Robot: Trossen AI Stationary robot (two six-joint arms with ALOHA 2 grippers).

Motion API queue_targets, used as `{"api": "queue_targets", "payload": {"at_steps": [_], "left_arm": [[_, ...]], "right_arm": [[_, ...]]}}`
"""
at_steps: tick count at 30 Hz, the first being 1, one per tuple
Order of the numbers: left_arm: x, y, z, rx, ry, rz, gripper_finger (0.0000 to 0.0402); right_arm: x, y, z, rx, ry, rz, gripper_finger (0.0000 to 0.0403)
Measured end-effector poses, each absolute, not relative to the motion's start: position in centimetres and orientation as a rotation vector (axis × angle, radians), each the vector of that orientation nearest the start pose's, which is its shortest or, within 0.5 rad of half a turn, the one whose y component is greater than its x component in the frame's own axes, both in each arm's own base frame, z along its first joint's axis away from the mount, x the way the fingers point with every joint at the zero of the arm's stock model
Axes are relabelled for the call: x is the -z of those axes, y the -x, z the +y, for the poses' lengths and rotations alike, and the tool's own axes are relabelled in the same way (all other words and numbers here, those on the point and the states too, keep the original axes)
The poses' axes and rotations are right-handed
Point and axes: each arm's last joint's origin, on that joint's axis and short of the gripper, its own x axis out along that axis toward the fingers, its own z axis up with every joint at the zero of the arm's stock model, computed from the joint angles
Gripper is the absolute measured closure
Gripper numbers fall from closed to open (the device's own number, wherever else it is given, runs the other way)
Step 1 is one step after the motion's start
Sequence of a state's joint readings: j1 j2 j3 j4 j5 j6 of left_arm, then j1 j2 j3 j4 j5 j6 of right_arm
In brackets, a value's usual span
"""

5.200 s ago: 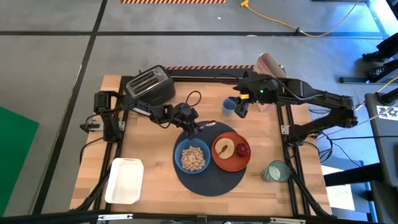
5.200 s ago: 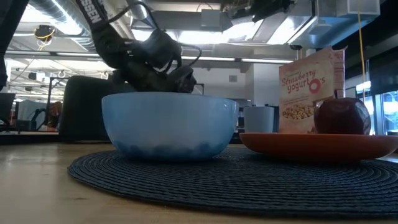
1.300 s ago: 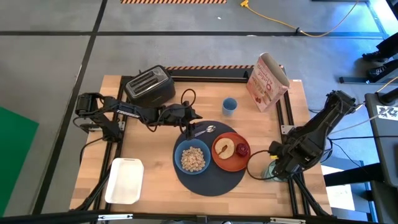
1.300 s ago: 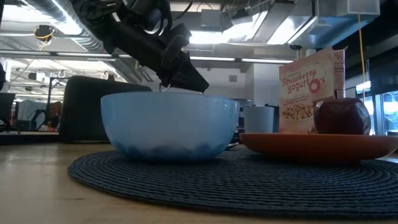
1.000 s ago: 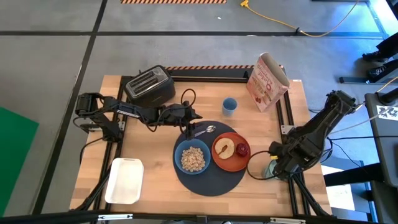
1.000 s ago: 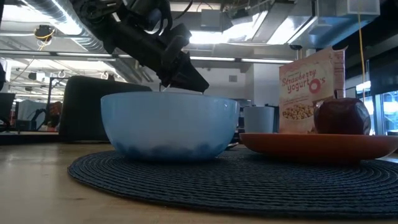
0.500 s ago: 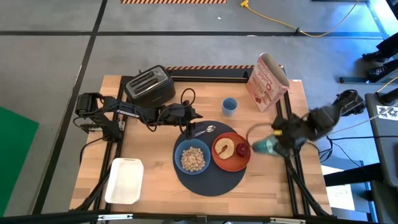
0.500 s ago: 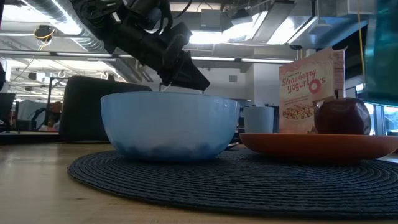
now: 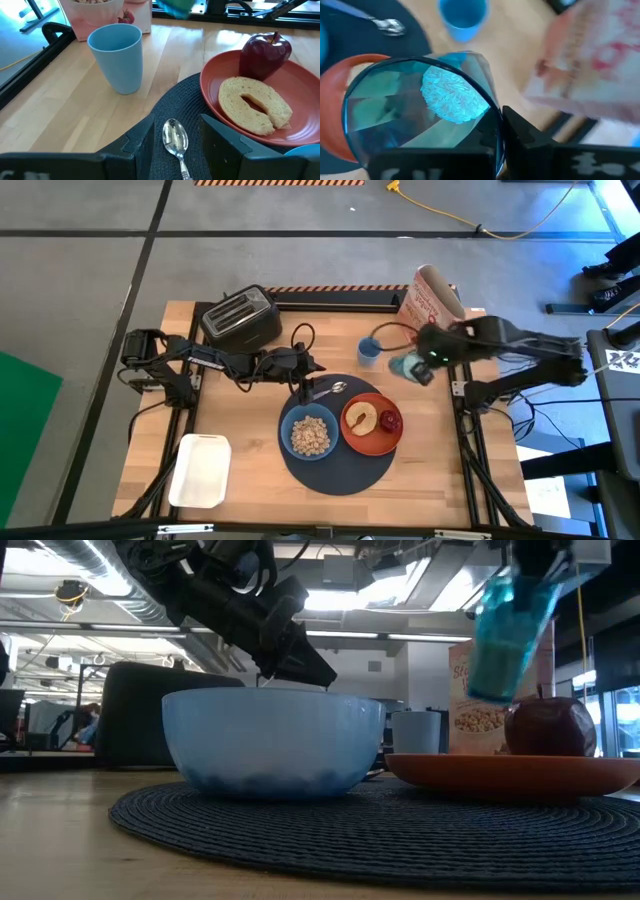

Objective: Arrange a breakfast setting
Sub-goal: Put the blue cup on the top right of the placemat

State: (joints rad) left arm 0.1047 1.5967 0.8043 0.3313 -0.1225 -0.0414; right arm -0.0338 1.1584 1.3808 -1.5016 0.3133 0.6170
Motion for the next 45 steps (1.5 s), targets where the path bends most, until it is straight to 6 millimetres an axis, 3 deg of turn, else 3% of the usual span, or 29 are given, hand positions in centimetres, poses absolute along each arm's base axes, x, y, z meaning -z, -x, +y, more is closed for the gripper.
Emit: {"api": "queue_targets", "payload": {"at_steps": [8, 15, 31, 45], "left_arm": [[-19.1, -32.5, 3.8, -0.232, 0.036, 0.467, 0.0255], [-19.1, -32.5, 3.8, -0.233, 0.035, 0.471, 0.0255], [-19.0, -32.5, 3.8, -0.233, 0.035, 0.484, 0.0255], [-18.6, -32.2, 4.1, -0.320, 0.049, 0.529, 0.0255]], "right_arm": [[-33.8, -22.1, -4.4, 0.560, -0.377, 1.231, 0.0402], [-31.9, -24.8, -6.6, 0.501, -0.390, 1.243, 0.0403], [-29.0, -28.1, -7.9, 0.394, -0.405, 1.276, 0.0403], [-28.0, -29.0, -7.8, 0.286, -0.470, 1.307, 0.0403]]}}
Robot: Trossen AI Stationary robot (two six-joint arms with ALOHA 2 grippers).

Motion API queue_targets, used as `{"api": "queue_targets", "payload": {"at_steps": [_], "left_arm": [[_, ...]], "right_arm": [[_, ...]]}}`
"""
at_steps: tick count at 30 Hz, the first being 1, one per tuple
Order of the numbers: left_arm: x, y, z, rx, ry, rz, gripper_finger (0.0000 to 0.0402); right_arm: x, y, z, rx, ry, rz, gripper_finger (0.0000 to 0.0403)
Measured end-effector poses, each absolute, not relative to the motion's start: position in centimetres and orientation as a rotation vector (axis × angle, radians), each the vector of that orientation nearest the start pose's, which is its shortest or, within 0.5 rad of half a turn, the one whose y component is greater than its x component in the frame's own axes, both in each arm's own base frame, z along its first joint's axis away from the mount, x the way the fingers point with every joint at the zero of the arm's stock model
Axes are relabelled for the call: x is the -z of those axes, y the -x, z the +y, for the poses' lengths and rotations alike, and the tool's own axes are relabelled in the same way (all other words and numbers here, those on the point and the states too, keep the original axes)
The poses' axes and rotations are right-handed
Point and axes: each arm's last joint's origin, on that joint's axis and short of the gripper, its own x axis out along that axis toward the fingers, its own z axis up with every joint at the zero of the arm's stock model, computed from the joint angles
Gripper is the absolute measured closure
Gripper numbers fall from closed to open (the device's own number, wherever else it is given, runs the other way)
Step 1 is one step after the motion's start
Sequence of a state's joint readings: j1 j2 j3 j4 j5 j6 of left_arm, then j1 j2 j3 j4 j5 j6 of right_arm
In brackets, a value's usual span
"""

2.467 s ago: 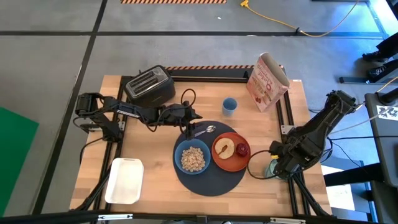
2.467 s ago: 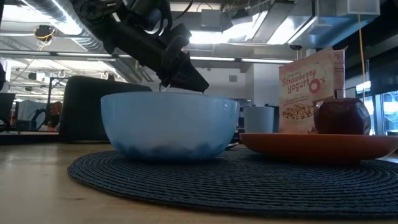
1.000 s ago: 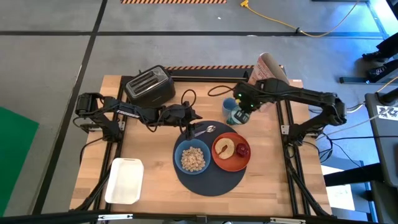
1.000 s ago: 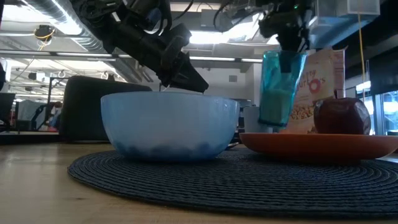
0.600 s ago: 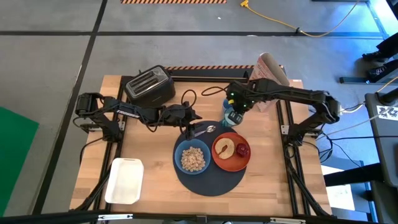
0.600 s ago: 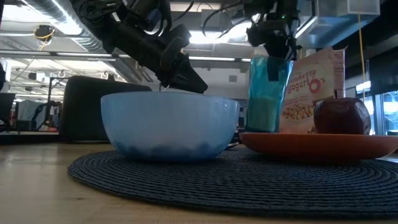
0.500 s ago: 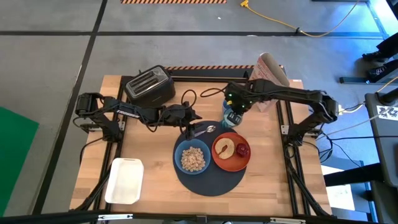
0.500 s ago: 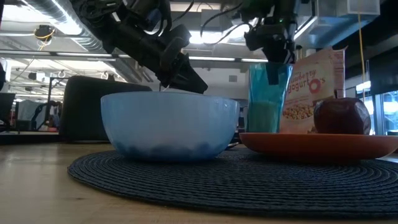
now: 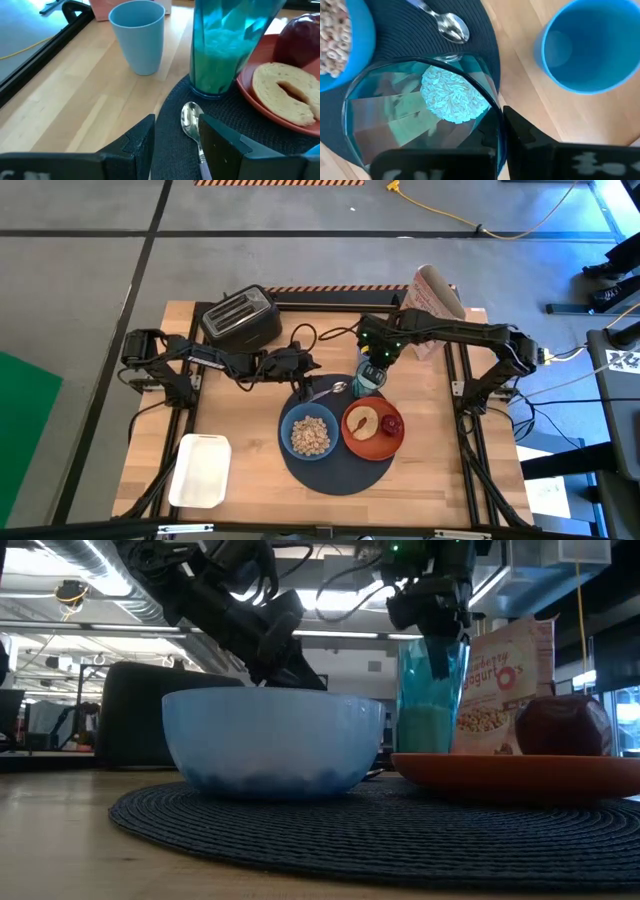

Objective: Arrange a breakfast setting
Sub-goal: Put the blue cup on the top right of the placemat

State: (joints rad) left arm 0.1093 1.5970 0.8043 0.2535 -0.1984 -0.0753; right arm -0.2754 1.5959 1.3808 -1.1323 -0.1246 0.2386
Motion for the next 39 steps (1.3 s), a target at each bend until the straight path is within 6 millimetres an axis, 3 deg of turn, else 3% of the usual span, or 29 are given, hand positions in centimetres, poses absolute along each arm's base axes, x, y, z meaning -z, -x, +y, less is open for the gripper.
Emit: {"api": "queue_targets", "payload": {"at_steps": [18, 35, 39], "left_arm": [[-17.6, -31.5, 3.8, -0.264, 0.152, 0.646, 0.0255], [-17.2, -31.3, 3.8, -0.283, 0.165, 0.687, 0.0255], [-17.2, -31.3, 3.8, -0.306, 0.155, 0.684, 0.0255]], "right_arm": [[-27.2, -29.4, -7.8, 0.256, -0.504, 1.334, 0.0398], [-27.3, -29.6, -7.8, 0.234, -0.496, 1.315, 0.0262], [-28.1, -29.3, -7.8, 0.236, -0.488, 1.289, 0.0239]]}}
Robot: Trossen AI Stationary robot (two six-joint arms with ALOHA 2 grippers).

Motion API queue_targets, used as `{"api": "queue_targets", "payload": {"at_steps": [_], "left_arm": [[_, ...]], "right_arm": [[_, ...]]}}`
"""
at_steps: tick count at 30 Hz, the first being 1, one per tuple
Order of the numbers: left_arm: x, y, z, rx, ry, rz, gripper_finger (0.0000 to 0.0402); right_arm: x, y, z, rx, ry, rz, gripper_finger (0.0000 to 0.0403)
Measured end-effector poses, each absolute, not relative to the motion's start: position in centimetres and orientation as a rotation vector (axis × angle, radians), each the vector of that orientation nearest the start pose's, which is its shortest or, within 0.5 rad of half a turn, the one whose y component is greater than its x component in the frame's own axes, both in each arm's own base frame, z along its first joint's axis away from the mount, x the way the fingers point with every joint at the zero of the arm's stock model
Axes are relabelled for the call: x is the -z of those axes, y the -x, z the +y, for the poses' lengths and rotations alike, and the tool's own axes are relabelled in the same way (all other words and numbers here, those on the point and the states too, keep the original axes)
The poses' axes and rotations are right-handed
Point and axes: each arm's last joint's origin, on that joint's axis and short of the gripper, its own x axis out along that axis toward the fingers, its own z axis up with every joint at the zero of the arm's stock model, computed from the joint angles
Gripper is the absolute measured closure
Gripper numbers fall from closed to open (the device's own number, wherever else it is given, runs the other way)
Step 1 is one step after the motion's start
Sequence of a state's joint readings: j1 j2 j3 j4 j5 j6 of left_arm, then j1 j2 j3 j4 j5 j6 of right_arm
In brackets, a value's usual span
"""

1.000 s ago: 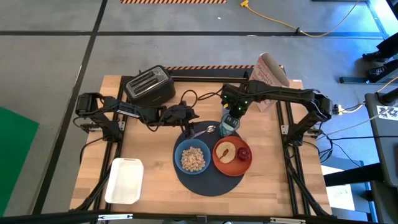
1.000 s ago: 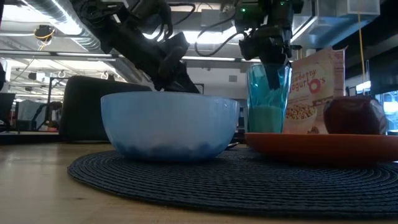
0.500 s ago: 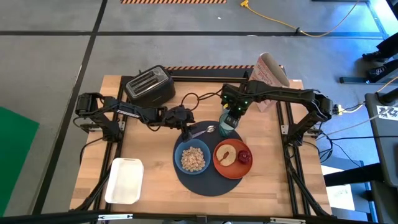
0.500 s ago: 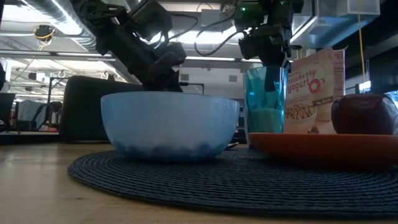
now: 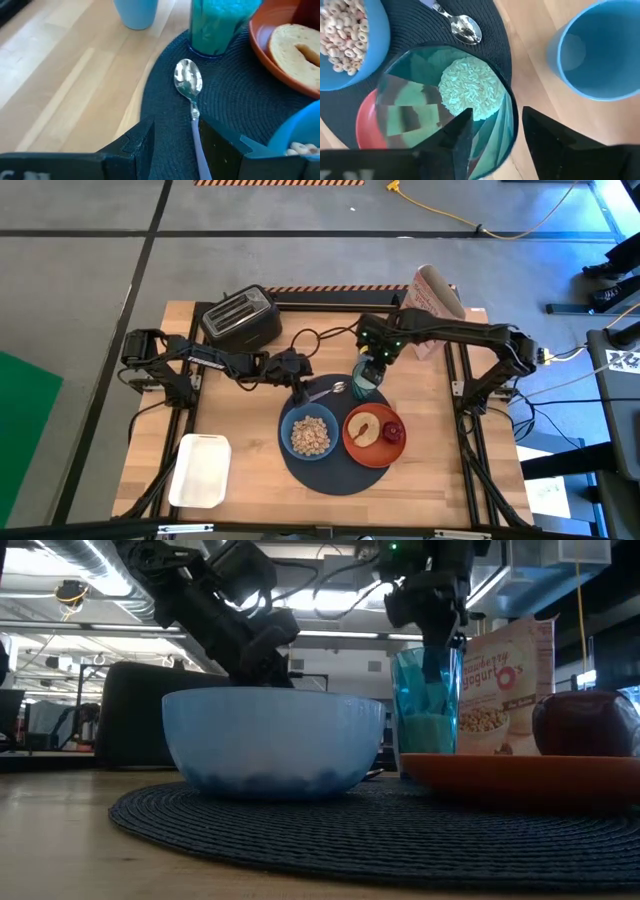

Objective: Arrange a breakfast setting
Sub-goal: Put the blue cup on the top right of the placemat, then adjust the purple spoon on the placemat

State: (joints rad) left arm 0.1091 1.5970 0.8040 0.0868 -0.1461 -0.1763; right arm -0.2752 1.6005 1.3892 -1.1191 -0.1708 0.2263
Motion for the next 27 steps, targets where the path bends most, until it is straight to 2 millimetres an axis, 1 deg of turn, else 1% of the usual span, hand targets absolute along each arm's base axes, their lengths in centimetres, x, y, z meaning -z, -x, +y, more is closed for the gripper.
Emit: {"api": "queue_targets", "payload": {"at_steps": [3, 8, 10, 12, 14, 18, 21, 24, 27], "left_arm": [[-17.2, -31.3, 3.9, -0.319, 0.148, 0.683, 0.0255], [-17.3, -31.3, 3.9, -0.323, 0.133, 0.684, 0.0255], [-17.3, -31.3, 4.0, -0.338, 0.115, 0.677, 0.0255], [-17.4, -31.3, 4.0, -0.371, 0.095, 0.662, 0.0255], [-17.6, -31.5, 3.8, -0.379, 0.064, 0.645, 0.0255], [-17.6, -31.6, 3.4, -0.347, 0.038, 0.642, 0.0255], [-17.6, -31.6, 3.8, -0.344, 0.057, 0.638, 0.0255], [-16.9, -32.1, 4.4, -0.300, 0.133, 0.618, 0.0255], [-16.0, -32.7, 4.6, -0.290, 0.139, 0.614, 0.0255]], "right_arm": [[-29.6, -29.1, -7.8, 0.241, -0.467, 1.239, 0.0228], [-32.9, -28.3, -7.7, 0.271, -0.402, 1.130, 0.0220], [-34.2, -27.4, -7.6, 0.302, -0.362, 1.082, 0.0219], [-35.5, -26.1, -7.4, 0.349, -0.315, 1.028, 0.0219], [-36.2, -24.7, -7.1, 0.396, -0.278, 0.959, 0.0219], [-36.2, -22.2, -6.5, 0.411, -0.256, 0.802, 0.0219], [-35.5, -20.8, -6.1, 0.409, -0.256, 0.693, 0.0219], [-34.4, -20.0, -5.9, 0.410, -0.266, 0.620, 0.0219], [-33.2, -19.7, -5.8, 0.412, -0.274, 0.589, 0.0219]]}}
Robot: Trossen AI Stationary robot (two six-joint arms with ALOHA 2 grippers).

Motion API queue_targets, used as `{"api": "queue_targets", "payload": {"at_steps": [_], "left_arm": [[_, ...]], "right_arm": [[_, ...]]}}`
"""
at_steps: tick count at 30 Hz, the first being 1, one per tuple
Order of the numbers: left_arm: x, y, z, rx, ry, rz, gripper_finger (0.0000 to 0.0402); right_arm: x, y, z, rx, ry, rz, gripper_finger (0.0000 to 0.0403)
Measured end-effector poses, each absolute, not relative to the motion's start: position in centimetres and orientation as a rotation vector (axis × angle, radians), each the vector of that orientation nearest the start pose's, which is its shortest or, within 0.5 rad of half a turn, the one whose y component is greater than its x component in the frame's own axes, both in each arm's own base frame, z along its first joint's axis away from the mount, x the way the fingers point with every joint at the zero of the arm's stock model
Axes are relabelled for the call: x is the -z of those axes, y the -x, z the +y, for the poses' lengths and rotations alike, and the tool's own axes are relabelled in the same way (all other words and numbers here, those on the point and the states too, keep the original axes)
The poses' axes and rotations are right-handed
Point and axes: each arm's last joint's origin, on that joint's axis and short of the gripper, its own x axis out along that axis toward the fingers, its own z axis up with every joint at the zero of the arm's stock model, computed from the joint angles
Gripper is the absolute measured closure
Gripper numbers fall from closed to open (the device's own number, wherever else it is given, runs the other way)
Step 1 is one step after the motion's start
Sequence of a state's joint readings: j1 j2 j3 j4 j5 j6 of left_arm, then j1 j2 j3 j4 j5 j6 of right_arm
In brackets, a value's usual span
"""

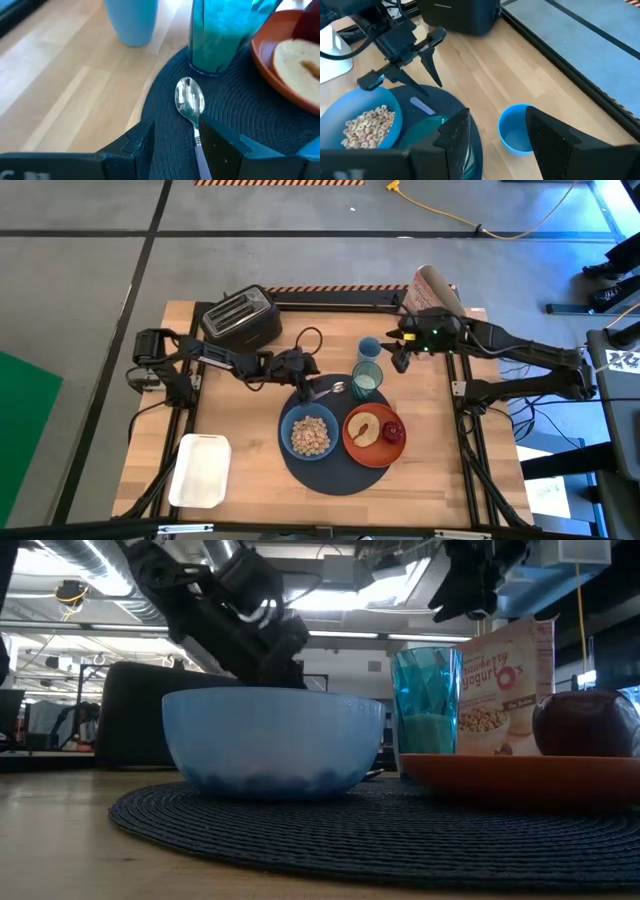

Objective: Arrange a breakfast setting
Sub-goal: Adjust the purple spoon on the placemat

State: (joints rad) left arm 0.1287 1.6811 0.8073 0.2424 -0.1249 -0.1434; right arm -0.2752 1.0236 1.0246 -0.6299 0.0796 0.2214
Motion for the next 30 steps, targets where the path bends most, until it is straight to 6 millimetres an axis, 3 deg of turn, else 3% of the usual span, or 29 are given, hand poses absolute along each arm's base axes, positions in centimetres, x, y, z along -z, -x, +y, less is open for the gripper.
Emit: {"api": "queue_targets", "payload": {"at_steps": [4, 10, 19, 30], "left_arm": [[-14.8, -34.1, 4.7, -0.248, 0.132, 0.665, 0.0255], [-15.1, -37.0, 4.9, -0.199, 0.124, 0.780, 0.0255], [-15.6, -37.5, 5.3, -0.223, 0.159, 0.872, 0.0255], [-12.6, -38.2, 5.3, -0.213, 0.227, 0.906, 0.0255]], "right_arm": [[-32.3, -19.7, -5.9, 0.451, -0.261, 0.583, 0.0219], [-32.2, -19.5, -6.0, 0.488, -0.195, 0.596, 0.0219], [-32.3, -19.5, -6.0, 0.464, -0.123, 0.612, 0.0219], [-32.3, -19.5, -6.0, 0.454, -0.098, 0.620, 0.0219]]}}
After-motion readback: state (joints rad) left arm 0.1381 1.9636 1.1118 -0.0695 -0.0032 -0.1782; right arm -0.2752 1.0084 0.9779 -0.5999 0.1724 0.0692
